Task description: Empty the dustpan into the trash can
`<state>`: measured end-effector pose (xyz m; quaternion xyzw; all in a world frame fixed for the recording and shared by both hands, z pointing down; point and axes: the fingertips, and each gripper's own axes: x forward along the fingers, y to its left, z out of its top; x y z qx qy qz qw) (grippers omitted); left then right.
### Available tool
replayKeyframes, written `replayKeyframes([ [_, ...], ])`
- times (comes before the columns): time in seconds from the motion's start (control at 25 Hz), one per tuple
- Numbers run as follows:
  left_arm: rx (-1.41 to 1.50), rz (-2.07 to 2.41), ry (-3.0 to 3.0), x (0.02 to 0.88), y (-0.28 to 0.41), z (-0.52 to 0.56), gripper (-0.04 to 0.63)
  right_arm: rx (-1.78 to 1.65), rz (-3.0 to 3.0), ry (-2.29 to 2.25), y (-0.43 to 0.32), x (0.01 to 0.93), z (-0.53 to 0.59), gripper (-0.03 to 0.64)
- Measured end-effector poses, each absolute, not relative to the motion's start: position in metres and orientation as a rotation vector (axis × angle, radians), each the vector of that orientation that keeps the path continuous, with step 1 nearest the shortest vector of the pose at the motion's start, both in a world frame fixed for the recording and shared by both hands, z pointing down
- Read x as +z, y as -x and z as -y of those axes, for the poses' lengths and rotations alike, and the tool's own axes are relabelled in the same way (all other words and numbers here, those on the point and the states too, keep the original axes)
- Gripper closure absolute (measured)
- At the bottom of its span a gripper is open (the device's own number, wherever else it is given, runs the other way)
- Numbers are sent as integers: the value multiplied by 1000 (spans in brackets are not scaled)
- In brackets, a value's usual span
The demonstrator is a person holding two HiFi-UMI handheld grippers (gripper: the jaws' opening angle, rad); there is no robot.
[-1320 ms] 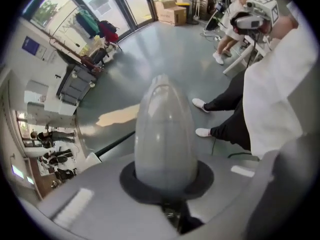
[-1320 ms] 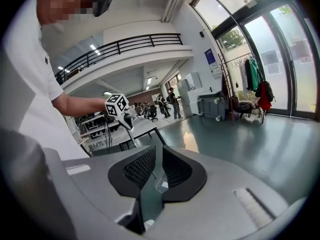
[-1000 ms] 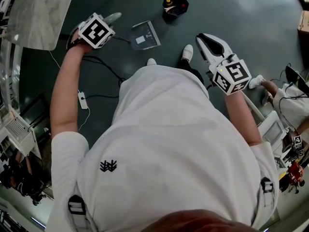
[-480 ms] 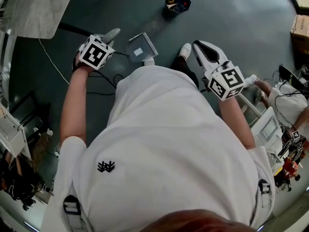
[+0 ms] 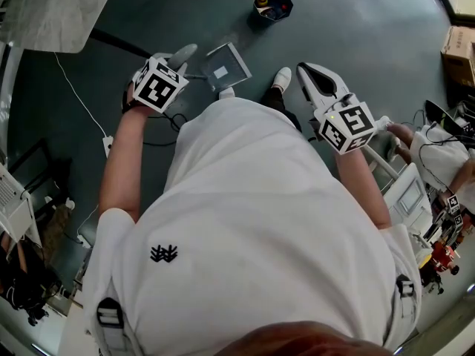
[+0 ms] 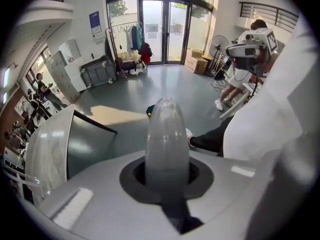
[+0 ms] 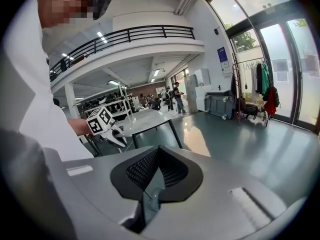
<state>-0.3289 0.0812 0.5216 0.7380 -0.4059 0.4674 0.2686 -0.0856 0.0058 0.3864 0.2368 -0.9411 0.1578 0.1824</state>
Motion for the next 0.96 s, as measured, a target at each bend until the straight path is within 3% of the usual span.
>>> replayKeyframes([
  [0.96, 1140, 1177, -2028, 512, 327, -59, 517, 400, 2647, -684, 99, 386, 7, 615],
])
